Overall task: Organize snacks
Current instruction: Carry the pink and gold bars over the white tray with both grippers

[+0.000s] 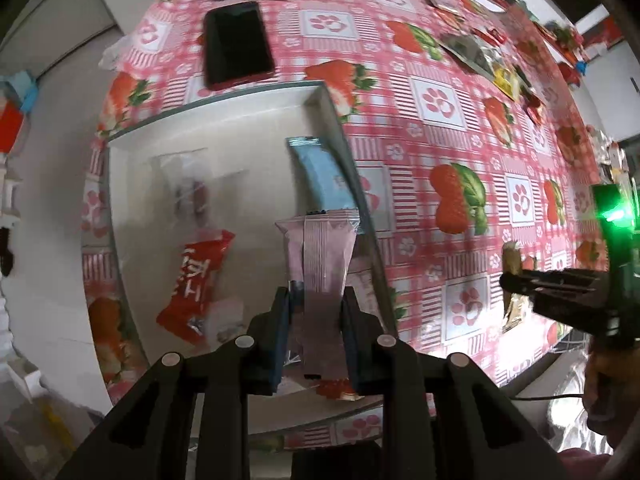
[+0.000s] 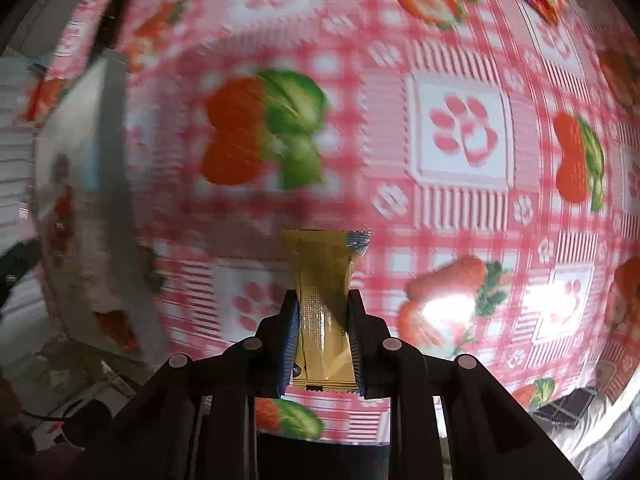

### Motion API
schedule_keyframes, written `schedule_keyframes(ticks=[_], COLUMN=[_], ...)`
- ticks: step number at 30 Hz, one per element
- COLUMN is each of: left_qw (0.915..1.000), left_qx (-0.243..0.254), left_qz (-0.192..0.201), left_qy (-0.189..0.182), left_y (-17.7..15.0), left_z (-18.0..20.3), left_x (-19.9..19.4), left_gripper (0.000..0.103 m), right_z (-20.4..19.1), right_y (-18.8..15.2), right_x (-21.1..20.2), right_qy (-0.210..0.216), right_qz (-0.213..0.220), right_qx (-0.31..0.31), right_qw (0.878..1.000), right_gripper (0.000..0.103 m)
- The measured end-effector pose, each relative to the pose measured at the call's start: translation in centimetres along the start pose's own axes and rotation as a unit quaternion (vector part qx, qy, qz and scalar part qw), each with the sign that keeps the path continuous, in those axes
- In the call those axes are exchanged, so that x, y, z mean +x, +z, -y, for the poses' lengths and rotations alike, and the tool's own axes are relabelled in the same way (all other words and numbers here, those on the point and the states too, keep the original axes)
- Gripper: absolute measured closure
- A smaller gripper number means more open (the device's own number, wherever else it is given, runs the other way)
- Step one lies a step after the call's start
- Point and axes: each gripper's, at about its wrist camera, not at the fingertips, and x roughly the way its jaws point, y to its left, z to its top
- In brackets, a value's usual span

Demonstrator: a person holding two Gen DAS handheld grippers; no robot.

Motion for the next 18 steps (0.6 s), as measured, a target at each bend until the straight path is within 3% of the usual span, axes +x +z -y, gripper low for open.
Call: schedule_keyframes(ticks=[7, 12, 18], left_qw=[0.9997, 0.9990, 0.9973], left_qx=[-0.023, -0.042, -0.072], left_qz=[0.013, 0.016, 0.011], left_qy=[0.001, 0.002, 0.006], left_y=[-0.1, -0.5, -1.4], left_z=[-1.8, -3.5, -5.6], left_x=[-0.5, -0.7, -0.4], left_gripper=[0.076, 0.076, 0.076], right_z=[-6.3, -12.1, -15.7], right_y=[3.3, 5.4, 4.8], right_x=[-4.7, -4.6, -2.9], right_qy=[0.034, 0.055, 0.070], right_qz=[0.037, 0.038, 0.028], right_qx=[-0.055, -0.099, -0.143], right_qw=[0.997, 0.993, 0.987], right_gripper=[0.078, 0.078, 0.078])
